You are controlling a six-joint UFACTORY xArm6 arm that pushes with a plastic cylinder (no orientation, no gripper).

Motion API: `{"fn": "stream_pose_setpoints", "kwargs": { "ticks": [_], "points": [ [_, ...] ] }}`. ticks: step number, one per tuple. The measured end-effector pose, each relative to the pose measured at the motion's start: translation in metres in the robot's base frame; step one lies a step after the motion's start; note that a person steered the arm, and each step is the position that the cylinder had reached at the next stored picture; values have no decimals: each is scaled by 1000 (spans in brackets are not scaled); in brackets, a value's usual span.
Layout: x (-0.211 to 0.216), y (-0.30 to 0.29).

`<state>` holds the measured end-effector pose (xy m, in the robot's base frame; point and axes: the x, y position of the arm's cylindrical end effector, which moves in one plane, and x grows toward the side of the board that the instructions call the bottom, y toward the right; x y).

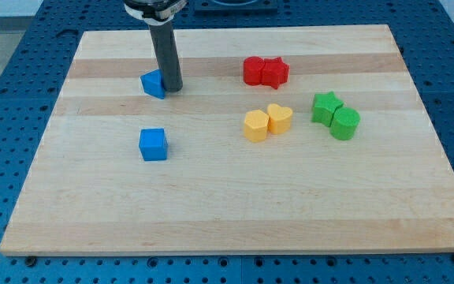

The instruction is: Touch the bottom side of blue triangle

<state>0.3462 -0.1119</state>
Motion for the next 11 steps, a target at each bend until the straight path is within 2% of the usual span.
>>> {"fn": "stream_pose_setpoints", "kwargs": {
  "ticks": [1,4,5,6,7,8,9,11],
  "points": [
    [0,-11],
    [-96,-69],
    [-102,-32],
    [-69,37],
    [12,58],
    [23,57],
    [66,18],
    [24,-41]
  ]
}}
